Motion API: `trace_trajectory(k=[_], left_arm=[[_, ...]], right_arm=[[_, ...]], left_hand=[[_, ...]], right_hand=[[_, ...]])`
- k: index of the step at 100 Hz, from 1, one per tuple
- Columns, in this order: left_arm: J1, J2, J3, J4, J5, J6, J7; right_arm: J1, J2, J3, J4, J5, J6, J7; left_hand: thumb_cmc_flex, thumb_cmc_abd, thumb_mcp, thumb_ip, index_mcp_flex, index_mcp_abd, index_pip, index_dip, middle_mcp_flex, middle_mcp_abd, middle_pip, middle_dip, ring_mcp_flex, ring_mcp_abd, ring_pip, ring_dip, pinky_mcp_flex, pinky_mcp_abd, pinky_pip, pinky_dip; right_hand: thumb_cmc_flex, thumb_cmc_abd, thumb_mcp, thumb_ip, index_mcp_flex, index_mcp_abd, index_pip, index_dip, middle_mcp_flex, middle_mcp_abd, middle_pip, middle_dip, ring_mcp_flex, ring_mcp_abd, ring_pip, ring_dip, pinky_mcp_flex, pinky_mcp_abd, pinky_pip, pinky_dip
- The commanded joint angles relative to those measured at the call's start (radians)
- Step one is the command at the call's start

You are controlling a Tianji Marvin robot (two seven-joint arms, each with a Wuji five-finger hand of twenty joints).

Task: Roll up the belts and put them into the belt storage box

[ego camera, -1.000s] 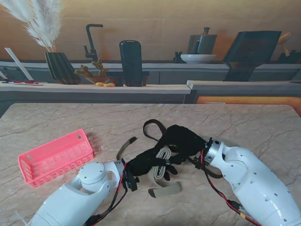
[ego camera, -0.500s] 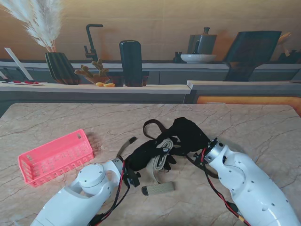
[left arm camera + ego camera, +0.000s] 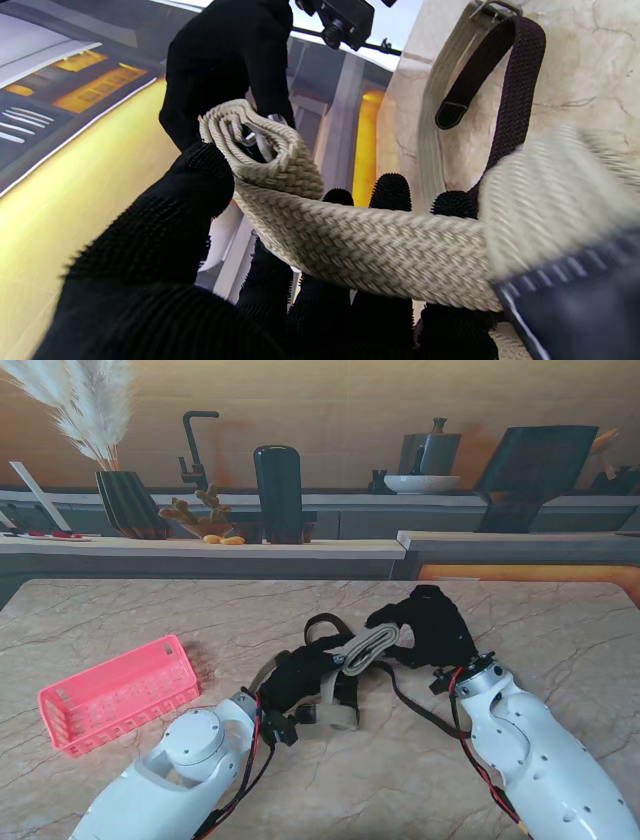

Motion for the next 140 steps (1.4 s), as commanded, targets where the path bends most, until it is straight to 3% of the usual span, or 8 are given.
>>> trace_trajectory(k=[1,39,62,75,88,115,133,140], left_arm=[[0.013,-0.008,0.000,-0.013,-0.001,0.005,0.013],[0.029,-0.020,0.001,-0.032,0.044,0.028,0.101],[0.035,-0.030,0.022,-0.036,0.074,-0.032,0.162],[0.027,-0.029,0.044,-0.025,0.063,-0.064,0.141],[0.020,-0.033,0.071,-0.016,0.081,-0.093,0.154],[0.027,-0.062,0.110,-0.005,0.080,-0.167,0.256],[0.031,-0.078,0.125,-0.003,0.124,-0.203,0.334],[0.034,-0.084,0.130,-0.004,0.133,-0.212,0.359]], right_arm=[[-0.007,-0.008,0.005,-0.022,-0.002,0.014,-0.033],[-0.035,-0.016,0.039,-0.080,-0.025,0.042,-0.113],[-0.040,-0.018,0.033,-0.089,-0.028,0.042,-0.129],[-0.028,-0.018,0.009,-0.073,-0.037,0.053,-0.156],[-0.009,-0.024,-0.022,-0.053,-0.025,0.069,-0.168],[0.040,-0.043,-0.105,0.008,0.036,0.120,-0.181],[0.075,-0.054,-0.168,0.052,0.067,0.147,-0.182],[0.091,-0.058,-0.195,0.071,0.075,0.159,-0.186]], left_hand=[[-0.015,0.025,-0.025,-0.037,0.037,-0.044,0.033,0.022,0.023,-0.019,0.013,0.010,-0.021,0.002,-0.009,-0.011,-0.017,0.013,-0.009,0.016],[0.042,0.059,-0.043,-0.028,0.052,-0.040,0.056,0.064,0.045,-0.022,0.051,0.038,0.007,0.014,0.093,0.045,-0.019,0.007,0.061,0.070],[0.008,0.011,0.034,-0.034,0.003,-0.049,0.058,0.059,0.016,-0.043,0.055,0.042,0.019,-0.009,0.137,0.079,-0.012,-0.007,0.082,0.084],[-0.015,-0.025,0.088,-0.038,-0.035,-0.049,0.056,0.045,-0.013,-0.051,0.055,0.040,0.053,-0.021,0.298,0.207,0.015,-0.022,0.134,0.107],[-0.025,-0.031,0.102,-0.039,-0.061,-0.048,0.060,0.038,-0.051,-0.055,0.056,0.039,0.099,-0.078,0.452,0.311,0.060,-0.038,0.237,0.160],[-0.096,-0.075,0.146,-0.049,-0.126,-0.067,0.065,0.026,-0.187,-0.066,0.012,0.002,0.006,-0.081,0.364,0.286,-0.005,-0.059,0.150,0.133],[-0.147,-0.087,0.168,-0.062,-0.195,-0.070,0.066,0.013,-0.278,-0.066,-0.003,-0.025,-0.078,-0.096,0.233,0.217,-0.026,-0.080,0.085,0.096],[-0.158,-0.091,0.183,-0.068,-0.218,-0.070,0.076,0.002,-0.305,-0.064,0.001,-0.036,-0.118,-0.095,0.134,0.145,-0.031,-0.087,0.046,0.070]], right_hand=[[0.061,0.116,0.085,0.071,0.131,-0.016,0.374,0.069,0.012,-0.001,0.024,-0.011,-0.017,-0.025,0.017,0.008,-0.025,0.010,0.022,-0.018],[0.069,0.130,0.060,0.083,0.116,-0.019,0.380,0.068,-0.005,-0.004,0.045,-0.025,-0.031,-0.020,0.030,-0.001,-0.044,0.015,0.038,-0.029],[0.069,0.133,0.055,0.086,0.114,-0.018,0.380,0.066,-0.007,-0.005,0.048,-0.030,-0.035,-0.018,0.029,-0.005,-0.051,0.017,0.041,-0.036],[0.070,0.137,0.052,0.087,0.109,-0.020,0.381,0.067,-0.009,-0.005,0.050,-0.031,-0.037,-0.017,0.032,-0.006,-0.053,0.020,0.043,-0.039],[0.073,0.141,0.048,0.090,0.105,-0.016,0.382,0.066,-0.013,-0.003,0.053,-0.033,-0.042,-0.014,0.036,-0.006,-0.058,0.022,0.046,-0.042],[0.081,0.142,0.042,0.095,0.101,-0.005,0.386,0.062,-0.020,0.005,0.062,-0.039,-0.050,-0.006,0.050,-0.006,-0.071,0.029,0.057,-0.048],[0.087,0.143,0.039,0.100,0.099,0.006,0.388,0.059,-0.025,0.013,0.072,-0.043,-0.054,0.001,0.060,-0.005,-0.078,0.036,0.064,-0.052],[0.089,0.143,0.038,0.102,0.098,0.009,0.390,0.057,-0.027,0.017,0.076,-0.046,-0.055,0.005,0.065,-0.005,-0.080,0.041,0.069,-0.054]])
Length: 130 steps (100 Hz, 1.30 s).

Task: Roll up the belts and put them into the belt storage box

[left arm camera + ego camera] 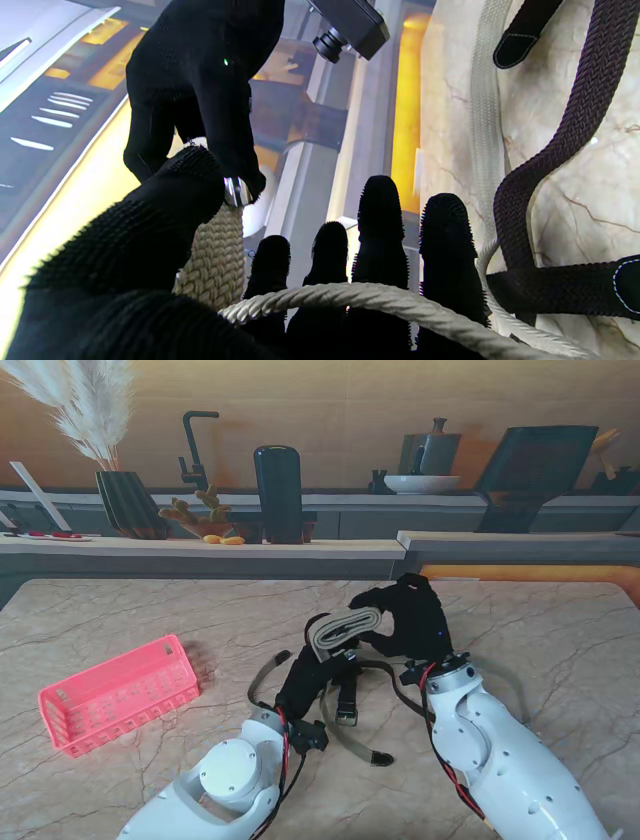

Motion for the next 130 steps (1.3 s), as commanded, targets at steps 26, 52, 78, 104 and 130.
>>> trace_trajectory(k=[26,52,78,104,130], left_arm=[[0.013,-0.044,0.023,-0.009,0.019,-0.029,0.115],[-0.008,-0.080,0.028,0.020,0.108,-0.026,0.252],[-0.023,-0.095,0.027,0.028,0.138,-0.027,0.306],[-0.021,-0.102,0.020,0.018,0.122,0.001,0.328],[-0.004,-0.089,-0.007,-0.006,0.040,0.041,0.288]], right_arm=[[0.059,-0.033,-0.110,0.075,0.030,0.041,-0.013],[0.063,-0.034,-0.160,0.089,0.020,0.052,-0.025],[0.061,-0.034,-0.190,0.081,0.038,0.050,0.024],[0.042,-0.028,-0.193,0.056,0.060,0.045,0.100],[-0.060,0.001,-0.102,-0.050,0.031,0.087,0.191]], left_hand=[[-0.062,-0.027,0.033,-0.051,-0.059,-0.048,-0.049,-0.120,-0.119,-0.020,0.018,-0.036,-0.163,-0.051,-0.264,-0.266,-0.010,-0.165,-0.174,-0.112],[-0.101,-0.026,0.062,-0.062,-0.061,-0.036,-0.139,-0.160,-0.167,-0.009,0.054,-0.049,-0.248,-0.082,-0.287,-0.340,-0.060,-0.243,-0.268,-0.154],[-0.083,-0.006,0.081,-0.066,-0.053,-0.047,-0.128,-0.153,-0.141,-0.021,0.083,-0.052,-0.225,-0.096,-0.267,-0.373,-0.042,-0.257,-0.271,-0.156],[0.228,0.220,-0.011,-0.026,-0.060,-0.038,0.084,-0.097,0.001,-0.048,0.132,-0.045,-0.100,-0.106,-0.202,-0.429,0.060,-0.248,-0.222,-0.148],[0.606,0.461,-0.501,-0.017,-0.054,-0.032,0.257,-0.022,0.109,-0.043,0.163,-0.002,-0.025,-0.050,-0.143,-0.341,0.021,-0.113,-0.195,-0.125]], right_hand=[[0.102,0.135,0.048,0.095,0.107,-0.014,0.319,0.038,-0.021,0.020,0.060,-0.025,-0.043,0.013,0.052,-0.007,-0.037,0.043,0.053,-0.035],[0.104,0.112,0.054,0.107,0.114,0.015,0.320,0.029,-0.016,0.045,0.101,-0.036,-0.043,0.039,0.080,-0.010,-0.050,0.072,0.086,-0.053],[0.095,0.104,0.059,0.107,0.120,0.024,0.316,0.024,-0.006,0.052,0.113,-0.039,-0.038,0.047,0.081,-0.016,-0.055,0.078,0.098,-0.064],[-0.035,0.129,-0.029,0.101,0.055,0.108,0.229,0.075,-0.115,0.089,0.081,0.006,-0.087,0.069,0.034,-0.032,-0.086,0.085,0.085,-0.093],[-0.129,0.200,-0.078,0.140,0.050,0.189,-0.020,0.244,-0.196,0.110,0.003,0.037,-0.119,0.084,-0.022,-0.022,-0.091,0.090,0.014,-0.049]])
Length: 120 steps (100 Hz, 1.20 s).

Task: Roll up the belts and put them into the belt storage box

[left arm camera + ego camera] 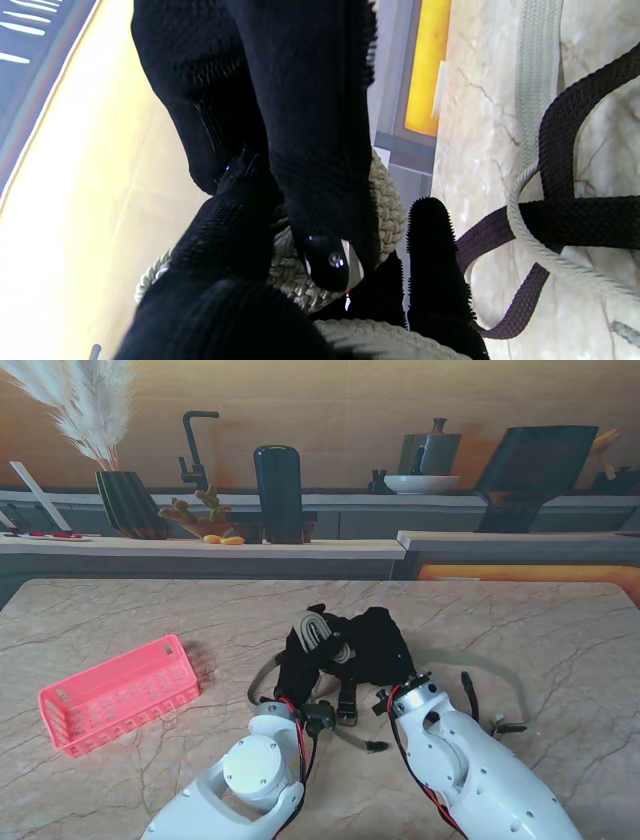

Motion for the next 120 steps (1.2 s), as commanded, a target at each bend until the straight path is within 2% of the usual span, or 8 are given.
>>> trace_trajectory(k=[1,27,57,67,74,96,111,120], left_arm=[[0.004,0.000,-0.011,-0.014,-0.016,0.010,-0.013],[0.014,0.004,-0.015,-0.030,-0.068,0.014,-0.034],[0.029,0.004,-0.025,-0.053,-0.122,-0.006,-0.030],[0.033,0.003,-0.031,-0.059,-0.132,-0.007,-0.021],[0.035,0.003,-0.034,-0.061,-0.140,-0.008,-0.020],[0.044,0.019,-0.047,-0.072,-0.172,0.011,-0.073],[0.042,0.032,-0.057,-0.068,-0.174,0.048,-0.123],[0.035,0.032,-0.056,-0.057,-0.159,0.075,-0.130]], right_arm=[[-0.034,0.009,0.003,-0.019,-0.002,-0.012,0.001],[-0.066,0.010,0.021,-0.050,0.026,0.013,0.050],[-0.099,0.018,0.043,-0.103,0.130,0.047,0.235],[-0.125,0.035,0.076,-0.139,0.143,0.042,0.333],[-0.140,0.044,0.096,-0.158,0.157,0.036,0.384],[-0.186,0.065,0.166,-0.209,0.148,0.004,0.483],[-0.220,0.058,0.207,-0.222,0.152,-0.016,0.447],[-0.242,0.052,0.234,-0.230,0.139,-0.027,0.399]], left_hand=[[0.124,0.255,-0.034,0.039,0.022,-0.025,0.078,0.028,0.052,-0.028,0.022,0.027,0.043,0.005,0.027,0.033,0.006,0.021,0.038,0.022],[0.125,0.236,-0.082,0.022,0.142,-0.077,0.096,0.030,0.143,-0.056,-0.021,0.027,0.068,-0.003,-0.013,0.023,0.003,0.104,0.111,0.057],[0.125,0.167,-0.050,0.010,0.270,-0.193,0.255,0.230,0.161,-0.094,-0.075,-0.014,-0.019,-0.059,-0.096,-0.011,-0.098,0.089,0.050,0.042],[0.125,0.155,-0.019,0.006,0.258,-0.197,0.339,0.314,0.186,-0.092,-0.064,-0.003,0.004,-0.056,-0.089,-0.011,-0.091,0.086,0.055,0.046],[0.125,0.141,0.016,0.003,0.248,-0.196,0.388,0.363,0.239,-0.083,-0.052,0.050,0.046,-0.035,-0.059,-0.001,-0.078,0.085,0.066,0.051],[0.125,0.144,0.000,-0.002,0.224,-0.173,0.366,0.366,0.373,-0.087,0.140,0.395,0.183,0.040,0.101,0.107,-0.078,0.121,0.088,0.064],[0.091,0.116,-0.118,0.062,0.222,-0.111,0.345,0.355,0.411,-0.087,0.330,0.570,0.285,0.088,0.260,0.227,0.004,0.138,0.159,0.091],[-0.127,-0.040,0.168,0.053,0.235,-0.089,0.360,0.358,0.448,-0.092,0.426,0.592,0.364,0.104,0.366,0.251,0.091,0.158,0.241,0.107]], right_hand=[[-0.007,0.039,-0.010,0.040,0.080,-0.197,0.059,0.058,-0.021,0.002,-0.020,0.015,-0.016,-0.014,-0.017,0.001,-0.013,0.018,-0.029,0.015],[0.197,0.068,0.024,0.015,0.156,-0.266,0.284,-0.050,0.151,0.016,0.088,0.047,0.139,-0.027,0.073,0.048,0.044,0.027,-0.023,0.041],[0.093,0.055,-0.046,0.013,0.144,-0.193,0.270,-0.069,0.130,0.067,0.102,0.052,0.123,0.014,0.084,0.061,0.016,0.042,-0.030,0.040],[0.043,0.085,-0.069,0.050,0.090,-0.138,0.012,0.061,0.098,0.046,0.061,0.047,0.103,0.010,0.040,0.062,0.007,0.037,-0.075,0.068],[0.017,0.098,-0.056,0.102,0.012,-0.113,-0.162,0.132,0.075,0.033,0.037,0.037,0.091,0.007,0.013,0.058,0.004,0.030,-0.098,0.083],[0.008,0.080,-0.057,0.106,-0.215,-0.096,-0.321,0.116,0.016,0.010,-0.021,0.012,0.078,-0.002,-0.041,0.046,0.015,0.004,-0.134,0.095],[-0.001,0.096,-0.069,0.106,-0.210,-0.098,-0.322,0.119,-0.005,0.009,-0.036,0.008,0.073,0.002,-0.055,0.047,0.021,0.002,-0.142,0.103],[-0.006,0.104,-0.079,0.105,-0.188,-0.109,-0.310,0.125,-0.015,0.007,-0.043,0.008,0.073,0.004,-0.058,0.049,0.025,0.002,-0.146,0.109]])
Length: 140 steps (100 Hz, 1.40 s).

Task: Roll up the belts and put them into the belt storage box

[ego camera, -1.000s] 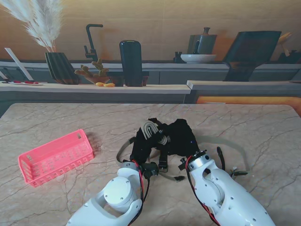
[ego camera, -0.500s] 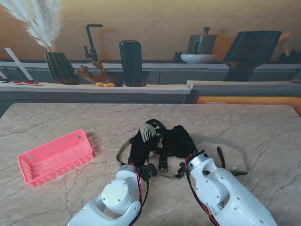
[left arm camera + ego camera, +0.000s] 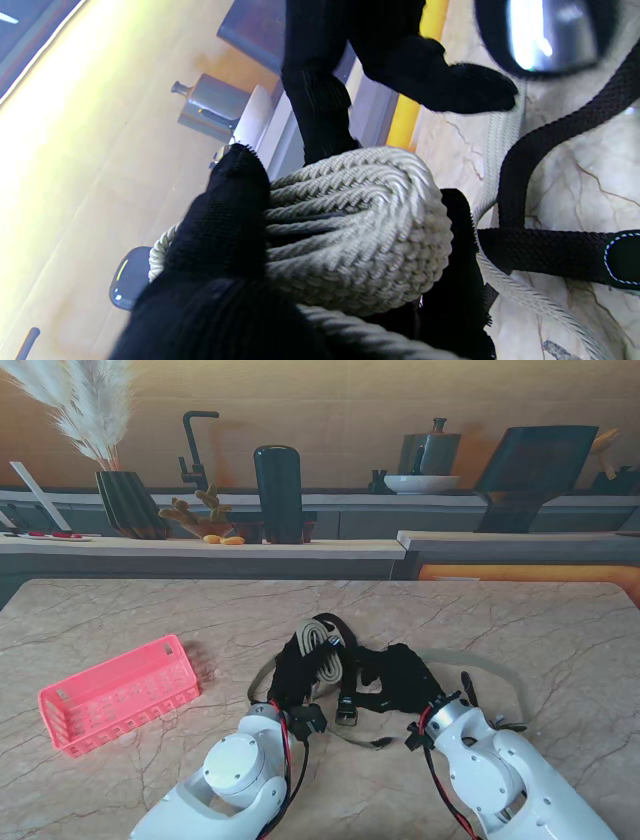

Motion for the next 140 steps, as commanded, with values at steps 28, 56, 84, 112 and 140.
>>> trace_trajectory(k=[28,56,84,112,140], left_arm=[[-0.037,0.023,-0.005,0.041,0.040,0.071,-0.124],[-0.078,0.077,-0.015,0.092,0.022,0.099,-0.389],[-0.115,0.117,0.001,0.125,0.056,0.097,-0.556],[-0.123,0.134,0.008,0.124,0.064,0.096,-0.621],[-0.125,0.134,0.016,0.129,0.061,0.086,-0.628]], right_arm=[[-0.074,-0.008,0.107,-0.032,-0.094,-0.059,-0.117],[-0.034,0.011,0.171,0.002,-0.155,-0.212,-0.079],[0.041,0.021,0.165,0.053,-0.102,-0.299,0.011],[0.115,0.026,0.099,0.109,-0.093,-0.306,0.039],[0.173,0.026,0.028,0.159,-0.086,-0.322,0.035]], left_hand=[[-0.253,-0.164,0.398,-0.021,0.098,0.005,-0.019,-0.020,0.163,-0.009,0.298,0.110,0.303,-0.049,0.389,0.100,0.270,0.020,0.277,0.049],[-0.260,-0.262,0.449,-0.040,0.096,0.038,-0.233,-0.155,0.128,0.011,0.095,0.111,0.407,-0.224,0.570,0.206,0.381,-0.069,0.404,0.032],[-0.300,-0.207,0.492,0.005,-0.014,0.035,-0.402,-0.318,-0.049,0.096,-0.231,-0.407,0.379,-0.250,0.486,0.185,0.380,-0.100,0.320,0.047],[-0.156,-0.009,0.294,0.012,0.199,0.023,-0.446,-0.403,-0.096,0.192,-0.317,-0.589,0.352,-0.168,0.393,0.151,0.339,-0.040,0.262,0.049],[-0.280,-0.192,0.448,0.006,0.196,0.029,-0.466,-0.381,-0.088,0.162,-0.305,-0.584,0.365,-0.216,0.423,0.164,0.358,-0.076,0.280,0.050]], right_hand=[[-0.011,0.046,-0.032,0.043,0.036,-0.015,0.066,0.067,-0.099,0.002,-0.101,-0.012,-0.022,-0.026,-0.042,0.005,0.013,-0.021,-0.041,0.058],[0.005,0.042,-0.001,0.031,-0.207,-0.177,0.074,0.064,-0.321,-0.014,-0.277,-0.042,-0.061,-0.059,-0.173,-0.049,0.049,-0.085,-0.035,0.080],[-0.049,0.005,0.034,0.015,-0.317,-0.105,0.062,0.037,-0.458,-0.029,-0.324,-0.063,-0.056,-0.089,-0.197,-0.054,0.065,-0.116,-0.024,0.091],[-0.060,-0.005,0.057,0.005,-0.266,-0.162,0.101,0.039,-0.436,-0.049,-0.317,-0.067,-0.115,-0.085,-0.250,-0.082,0.032,-0.108,-0.049,0.087],[-0.062,-0.013,0.070,0.002,-0.209,-0.169,0.146,0.040,-0.383,-0.068,-0.316,-0.065,-0.148,-0.083,-0.311,-0.131,0.017,-0.105,-0.066,0.081]])
